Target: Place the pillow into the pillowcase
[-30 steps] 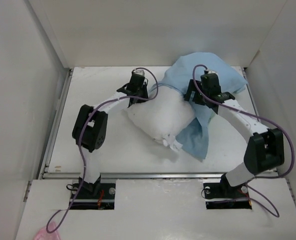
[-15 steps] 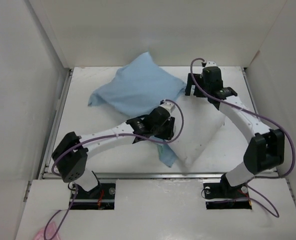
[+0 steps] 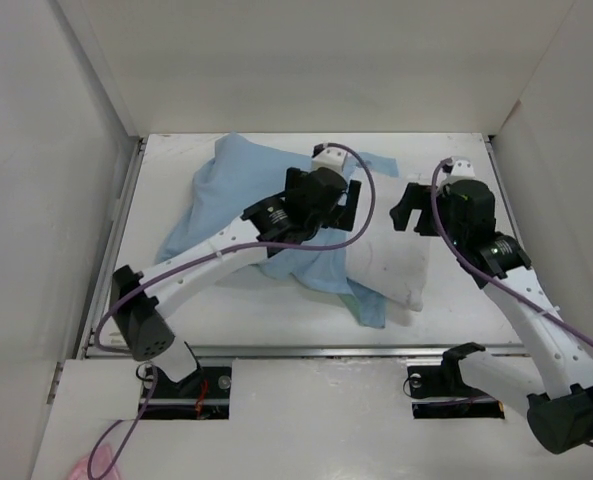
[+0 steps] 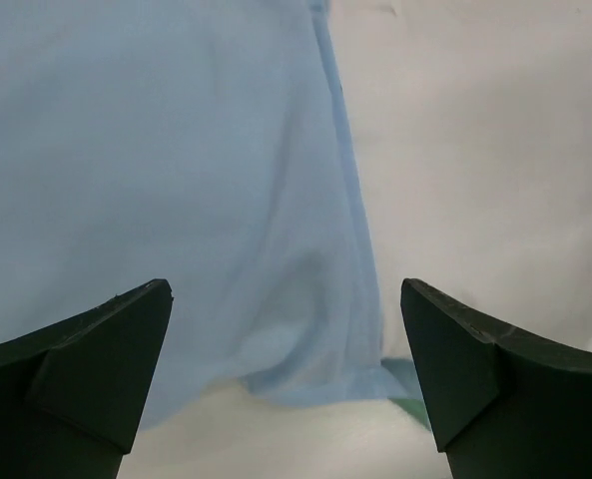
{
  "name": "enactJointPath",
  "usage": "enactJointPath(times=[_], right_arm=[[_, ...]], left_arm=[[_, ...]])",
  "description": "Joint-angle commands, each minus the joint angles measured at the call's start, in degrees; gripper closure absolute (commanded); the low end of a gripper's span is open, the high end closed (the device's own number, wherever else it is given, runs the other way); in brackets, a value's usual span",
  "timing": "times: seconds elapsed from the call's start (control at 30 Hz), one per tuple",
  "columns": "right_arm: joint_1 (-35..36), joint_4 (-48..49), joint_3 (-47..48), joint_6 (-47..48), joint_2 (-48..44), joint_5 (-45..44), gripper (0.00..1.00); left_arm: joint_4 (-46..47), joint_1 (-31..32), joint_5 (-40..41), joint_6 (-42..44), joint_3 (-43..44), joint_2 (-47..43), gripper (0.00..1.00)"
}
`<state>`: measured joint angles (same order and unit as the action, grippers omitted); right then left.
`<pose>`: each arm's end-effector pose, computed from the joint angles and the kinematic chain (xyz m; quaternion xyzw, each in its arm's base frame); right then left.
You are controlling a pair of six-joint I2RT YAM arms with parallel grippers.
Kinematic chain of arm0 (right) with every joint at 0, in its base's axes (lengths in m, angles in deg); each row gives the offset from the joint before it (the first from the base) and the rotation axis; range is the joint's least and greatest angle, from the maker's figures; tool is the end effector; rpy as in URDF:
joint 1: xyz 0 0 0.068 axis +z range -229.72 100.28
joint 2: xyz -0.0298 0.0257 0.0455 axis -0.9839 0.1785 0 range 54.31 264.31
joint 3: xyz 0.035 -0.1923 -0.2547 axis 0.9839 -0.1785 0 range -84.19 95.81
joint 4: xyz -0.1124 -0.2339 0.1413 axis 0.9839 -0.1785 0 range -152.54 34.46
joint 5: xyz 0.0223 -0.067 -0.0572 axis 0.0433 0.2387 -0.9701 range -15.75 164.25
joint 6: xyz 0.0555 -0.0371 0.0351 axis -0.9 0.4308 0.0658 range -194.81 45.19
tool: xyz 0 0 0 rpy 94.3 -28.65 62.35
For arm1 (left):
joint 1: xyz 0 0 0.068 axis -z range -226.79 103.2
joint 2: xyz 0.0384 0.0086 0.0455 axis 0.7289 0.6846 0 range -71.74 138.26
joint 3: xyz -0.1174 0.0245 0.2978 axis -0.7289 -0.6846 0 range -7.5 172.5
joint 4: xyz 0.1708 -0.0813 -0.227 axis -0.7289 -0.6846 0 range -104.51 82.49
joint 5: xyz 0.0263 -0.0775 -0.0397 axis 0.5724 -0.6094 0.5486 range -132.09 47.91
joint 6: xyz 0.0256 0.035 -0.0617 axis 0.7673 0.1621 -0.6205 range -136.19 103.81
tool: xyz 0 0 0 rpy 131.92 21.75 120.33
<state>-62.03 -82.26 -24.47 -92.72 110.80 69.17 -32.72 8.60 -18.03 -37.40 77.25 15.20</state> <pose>0.2398 0.0707 0.3959 0.0259 0.8353 0.1321 0.5330 0.2506 -0.3176 0.4151 0.1422 0.8306 -0.1752 0.5091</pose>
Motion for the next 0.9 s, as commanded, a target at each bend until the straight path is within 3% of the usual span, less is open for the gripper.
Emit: enactJointPath(times=[0.0,0.17,0.37,0.4,0.57,0.67,0.7,0.8,0.87], right_arm=[[0.2,0.8,-4.4,1.4,-0.1,8.3,0.00],[0.2,2.2,-6.2,2.2,-0.8,5.8,0.00],[0.2,3.6,-8.0,2.2,-3.3,4.6,0.00],[0.2,4.1,-8.7,2.2,-3.3,4.6,0.00],[0.2,9.2,-10.3,7.4,-0.8,12.2,0.00],[0.2,16.7,-10.3,8.1,5.0,20.0,0.00],[0.2,19.0,-10.3,8.2,6.9,22.4,0.00],[0.2,23.6,-8.2,8.2,15.5,21.2,0.00],[0.2,27.6,-6.7,9.6,23.5,25.1,0.02]], left_arm=[[-4.7,0.1,7.0,6.6,8.1,7.5,0.00],[-11.2,-0.5,15.0,9.4,23.1,19.9,0.00],[-17.0,-4.1,23.2,8.9,32.5,32.1,0.02],[-17.8,-4.7,24.2,8.9,34.4,33.0,0.06],[-21.7,-4.7,29.9,6.4,39.6,35.3,0.65],[-20.1,-4.7,31.0,7.3,39.0,33.7,0.83],[-19.3,-4.7,31.1,8.3,38.4,32.7,1.00],[-16.9,-4.7,29.0,10.6,37.9,31.3,1.00],[-14.6,-4.7,21.3,12.3,37.9,30.0,1.00]])
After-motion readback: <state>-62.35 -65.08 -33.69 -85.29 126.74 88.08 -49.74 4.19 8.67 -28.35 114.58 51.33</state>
